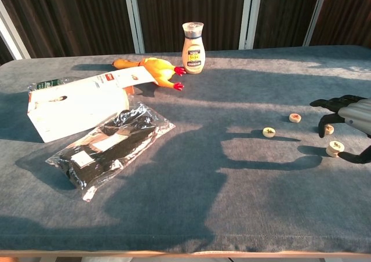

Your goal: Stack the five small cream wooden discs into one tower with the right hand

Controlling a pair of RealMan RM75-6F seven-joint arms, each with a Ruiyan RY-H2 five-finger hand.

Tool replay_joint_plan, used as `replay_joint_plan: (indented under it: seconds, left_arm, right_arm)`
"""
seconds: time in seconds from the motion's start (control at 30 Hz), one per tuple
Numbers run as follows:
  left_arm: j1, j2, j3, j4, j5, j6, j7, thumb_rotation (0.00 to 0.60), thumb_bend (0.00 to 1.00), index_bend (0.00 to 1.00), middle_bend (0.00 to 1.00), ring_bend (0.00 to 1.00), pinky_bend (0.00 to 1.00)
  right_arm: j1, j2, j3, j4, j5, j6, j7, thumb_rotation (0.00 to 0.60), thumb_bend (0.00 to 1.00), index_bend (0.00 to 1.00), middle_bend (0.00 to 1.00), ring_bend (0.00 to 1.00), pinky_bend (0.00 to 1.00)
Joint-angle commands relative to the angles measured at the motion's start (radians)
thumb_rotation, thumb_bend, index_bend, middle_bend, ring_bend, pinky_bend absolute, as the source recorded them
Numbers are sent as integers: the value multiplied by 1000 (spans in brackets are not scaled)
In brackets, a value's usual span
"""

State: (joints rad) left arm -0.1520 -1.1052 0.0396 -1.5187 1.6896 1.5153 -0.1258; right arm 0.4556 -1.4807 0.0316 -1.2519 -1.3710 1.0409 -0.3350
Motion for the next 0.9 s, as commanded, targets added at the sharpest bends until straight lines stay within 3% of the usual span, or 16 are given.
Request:
replay_joint_plan:
  seconds: [0.03, 0.47, 0.9]
  left_arm:
    - [0, 0, 0, 0, -1, 0, 0, 600, 477, 0, 0, 0, 25]
    - [-1, -2, -1, -2, -3, -4, 6, 600, 477, 0, 0, 0, 24]
    - [-5, -5, -6, -1, -18, -17, 13, 600, 477, 0, 0, 0, 25]
  right_arm:
    - [-3, 6, 5, -3, 5, 6, 3, 600, 466, 468, 25, 0, 0]
    - [56, -10, 96, 108, 130, -95, 28, 600, 465, 470, 27, 0, 0]
    - [105, -72, 100, 207, 160, -161, 14, 600, 465, 486, 28, 0, 0]
